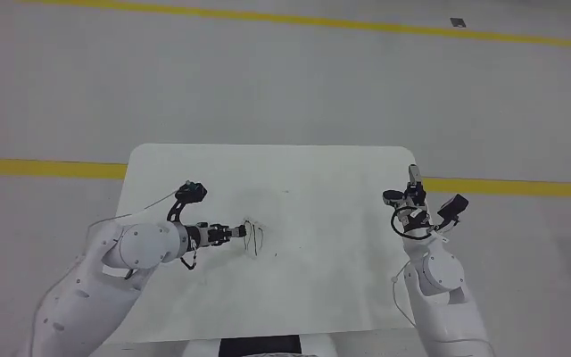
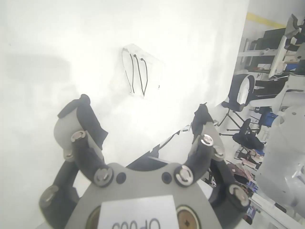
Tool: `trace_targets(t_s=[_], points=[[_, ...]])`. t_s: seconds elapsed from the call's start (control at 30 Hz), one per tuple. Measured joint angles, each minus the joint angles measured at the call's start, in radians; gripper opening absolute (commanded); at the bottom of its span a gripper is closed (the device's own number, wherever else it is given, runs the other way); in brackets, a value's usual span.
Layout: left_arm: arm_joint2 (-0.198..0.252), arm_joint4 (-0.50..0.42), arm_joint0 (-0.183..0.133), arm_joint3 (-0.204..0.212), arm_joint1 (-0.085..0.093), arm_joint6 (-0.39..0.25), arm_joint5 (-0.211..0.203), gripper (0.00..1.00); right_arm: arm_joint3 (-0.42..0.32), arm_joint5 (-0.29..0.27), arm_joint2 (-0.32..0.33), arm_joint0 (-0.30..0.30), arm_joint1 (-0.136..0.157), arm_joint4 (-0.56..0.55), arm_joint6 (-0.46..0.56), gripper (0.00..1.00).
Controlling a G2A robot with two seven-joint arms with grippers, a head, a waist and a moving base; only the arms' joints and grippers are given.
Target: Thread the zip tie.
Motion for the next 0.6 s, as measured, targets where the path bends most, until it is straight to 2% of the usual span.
trace_targets(t_s=[0.37,0.47,0.6], points=[[0.0,0.0,0.0,-0.001,0.0,0.0,-0.001,1.0,0.0,0.0,0.0,0.0,0.0,0.0,0.0,1.0],[0.036,0.047,-0.022,-0.022,0.0,-0.014,-0.007,1.0,0.0,0.0,0.0,0.0,0.0,0.0,0.0,1.0],[0.094,0.142,-0.076,-0.028,-0.007,-0.079,0.0,1.0,0.0,0.0,0.0,0.0,0.0,0.0,0.0,1.0]])
